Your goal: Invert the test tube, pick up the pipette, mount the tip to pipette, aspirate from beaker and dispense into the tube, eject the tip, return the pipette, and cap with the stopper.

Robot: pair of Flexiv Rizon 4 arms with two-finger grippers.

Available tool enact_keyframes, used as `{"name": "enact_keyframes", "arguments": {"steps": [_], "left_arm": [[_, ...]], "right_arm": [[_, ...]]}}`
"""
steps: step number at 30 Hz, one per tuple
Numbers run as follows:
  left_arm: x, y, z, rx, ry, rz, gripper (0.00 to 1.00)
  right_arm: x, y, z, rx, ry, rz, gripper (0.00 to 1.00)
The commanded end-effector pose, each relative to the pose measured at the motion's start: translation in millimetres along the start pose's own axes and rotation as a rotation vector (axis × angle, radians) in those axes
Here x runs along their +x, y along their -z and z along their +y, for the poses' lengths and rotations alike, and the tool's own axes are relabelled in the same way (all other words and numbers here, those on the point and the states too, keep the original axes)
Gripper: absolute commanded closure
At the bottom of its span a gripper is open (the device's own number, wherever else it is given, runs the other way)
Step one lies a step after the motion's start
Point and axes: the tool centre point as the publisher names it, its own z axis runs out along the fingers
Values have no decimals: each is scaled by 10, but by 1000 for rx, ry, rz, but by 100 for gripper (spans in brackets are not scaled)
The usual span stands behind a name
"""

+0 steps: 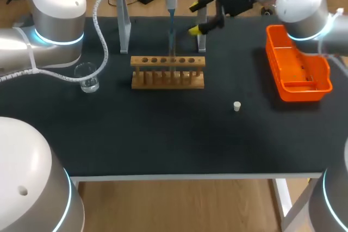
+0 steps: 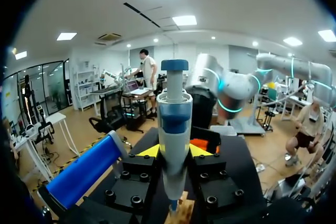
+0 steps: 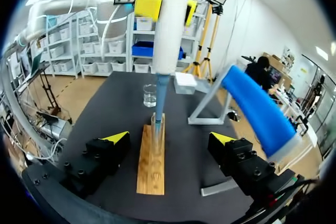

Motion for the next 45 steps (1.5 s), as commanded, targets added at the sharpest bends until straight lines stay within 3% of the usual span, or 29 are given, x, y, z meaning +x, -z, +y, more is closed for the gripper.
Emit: {"name": "enact_keyframes", "arguments": {"steps": [1,16,18,19,22,25,30,45], "left_arm": [[4,-5,-9,-2,1,-2,100],[4,-5,-9,-2,1,-2,100],[4,-5,-9,-2,1,-2,100],[4,-5,-9,-2,1,-2,100],[4,-5,-9,-2,1,-2,100],[4,-5,-9,-2,1,-2,100],[4,-5,-9,-2,1,-2,100],[4,-5,-9,-2,1,-2,100]], "right_arm": [[69,346,96,19,1,-28,0],[-128,908,473,40,25,-102,2],[-148,975,519,39,7,-98,29],[-153,999,538,40,3,-93,53],[-166,1078,595,36,-9,-94,65],[-165,1147,650,26,-15,-89,100],[-134,1237,784,-7,-3,-68,100],[-134,1237,784,-7,-3,-68,100]]}}
